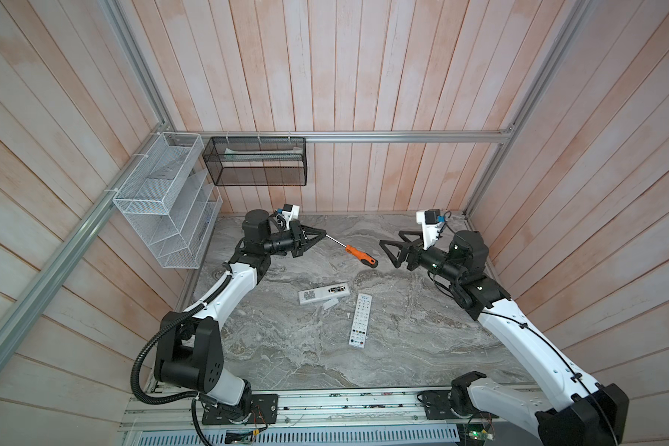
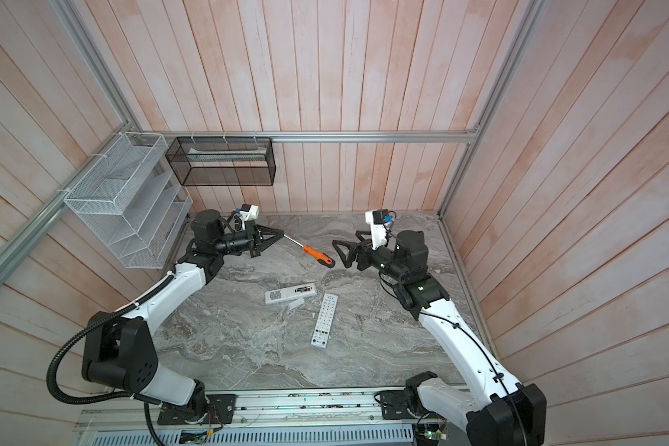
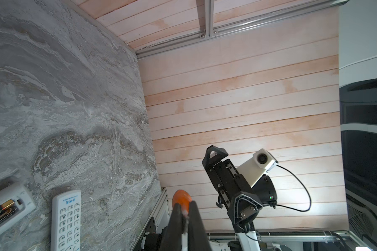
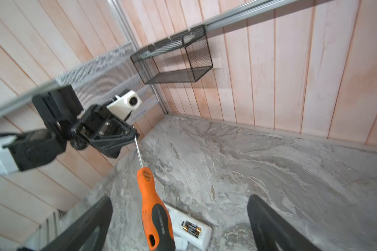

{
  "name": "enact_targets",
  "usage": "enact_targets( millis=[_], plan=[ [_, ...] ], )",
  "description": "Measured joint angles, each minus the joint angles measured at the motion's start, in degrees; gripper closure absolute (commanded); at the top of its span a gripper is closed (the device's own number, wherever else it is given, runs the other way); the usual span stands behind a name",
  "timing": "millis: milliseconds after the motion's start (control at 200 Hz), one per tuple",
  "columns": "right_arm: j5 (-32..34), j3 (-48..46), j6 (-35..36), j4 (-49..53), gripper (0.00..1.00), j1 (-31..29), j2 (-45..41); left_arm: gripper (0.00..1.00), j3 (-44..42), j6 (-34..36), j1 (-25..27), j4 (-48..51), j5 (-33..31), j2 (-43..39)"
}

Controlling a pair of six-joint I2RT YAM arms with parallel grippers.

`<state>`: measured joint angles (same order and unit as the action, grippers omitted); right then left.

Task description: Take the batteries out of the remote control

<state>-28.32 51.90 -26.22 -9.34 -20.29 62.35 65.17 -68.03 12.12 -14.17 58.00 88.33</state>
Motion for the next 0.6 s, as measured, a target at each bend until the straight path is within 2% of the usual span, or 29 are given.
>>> enact_targets(
  millis=[120,255,430,600],
  plan=[
    [-2.51,-7.21,-17.31,-10.29,0.02,1.20,0.44,1.00,-0.33,-2.99,-0.11,-2.29,-0.59,0.66],
    [-5.95,-11.45,-28.87,-17.31,0.04,1.22,1.70,1.00,-0.55,-5.55,-0.22,-4.44,-1.20,1.05],
    [-10.93,-12.41,-38.10,-25.53,0.06,1.20,4.87,1.00,-0.63,-7.13,-0.24,-5.86,-1.29,1.25],
    [-15.82,-12.09,-42.01,-28.83,0.09,1.20,9.03,1.00,-0.68,-7.52,-0.22,-6.45,-1.29,1.25]
  ],
)
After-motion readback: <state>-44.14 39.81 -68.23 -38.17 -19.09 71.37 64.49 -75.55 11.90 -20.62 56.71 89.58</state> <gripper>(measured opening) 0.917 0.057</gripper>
